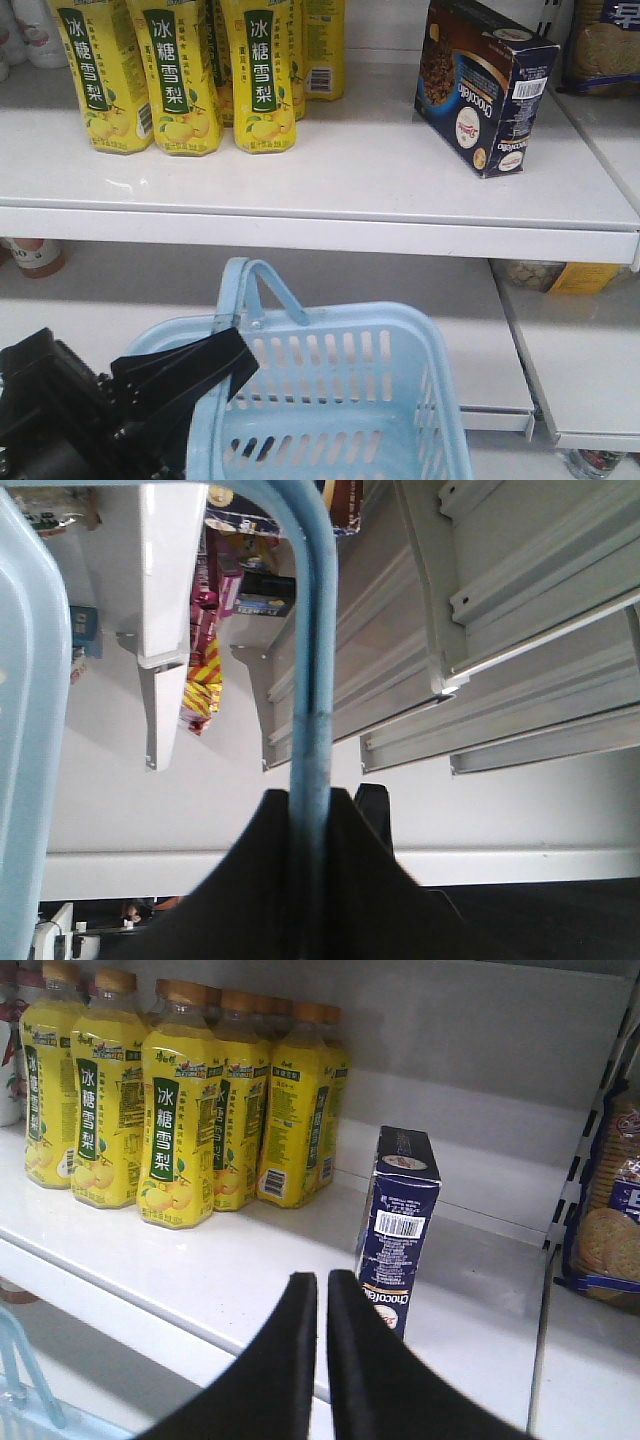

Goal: Left arm holds basket, right arm returns cookies
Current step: 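Swing the left gripper with the empty basket away from the shelf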

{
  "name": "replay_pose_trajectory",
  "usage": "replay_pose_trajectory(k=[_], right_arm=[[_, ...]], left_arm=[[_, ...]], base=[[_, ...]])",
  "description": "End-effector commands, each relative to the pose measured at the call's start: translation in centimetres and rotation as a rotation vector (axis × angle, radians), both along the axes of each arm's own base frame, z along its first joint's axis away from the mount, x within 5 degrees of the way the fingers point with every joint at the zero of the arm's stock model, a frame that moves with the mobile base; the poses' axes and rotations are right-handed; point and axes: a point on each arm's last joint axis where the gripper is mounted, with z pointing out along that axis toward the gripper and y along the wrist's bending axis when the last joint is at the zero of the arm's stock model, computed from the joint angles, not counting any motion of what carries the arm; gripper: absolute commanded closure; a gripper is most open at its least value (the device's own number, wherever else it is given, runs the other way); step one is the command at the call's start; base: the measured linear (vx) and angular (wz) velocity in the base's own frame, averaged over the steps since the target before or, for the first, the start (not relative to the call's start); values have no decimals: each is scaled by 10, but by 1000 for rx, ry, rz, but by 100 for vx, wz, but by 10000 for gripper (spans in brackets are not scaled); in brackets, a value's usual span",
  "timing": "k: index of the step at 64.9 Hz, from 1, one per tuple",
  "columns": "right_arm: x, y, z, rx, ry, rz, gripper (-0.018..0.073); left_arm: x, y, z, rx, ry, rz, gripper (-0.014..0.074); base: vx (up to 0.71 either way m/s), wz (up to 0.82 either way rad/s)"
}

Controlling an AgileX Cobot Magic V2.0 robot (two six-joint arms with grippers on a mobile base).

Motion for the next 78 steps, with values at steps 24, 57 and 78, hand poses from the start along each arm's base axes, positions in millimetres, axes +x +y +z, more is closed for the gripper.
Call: replay_pose_trajectory(k=[24, 57, 78], right_arm=[[0, -2, 14, 24, -84, -23, 565], [0, -2, 14, 24, -84, -23, 565], [0, -2, 14, 24, -84, -23, 565]], left_arm=[[-12, 41, 16, 217, -172, 204, 599], [-19, 85, 18, 527, -315, 471, 599], [-18, 95, 16, 583, -290, 553, 599]], base=[[0, 0], [0, 0], [0, 0]])
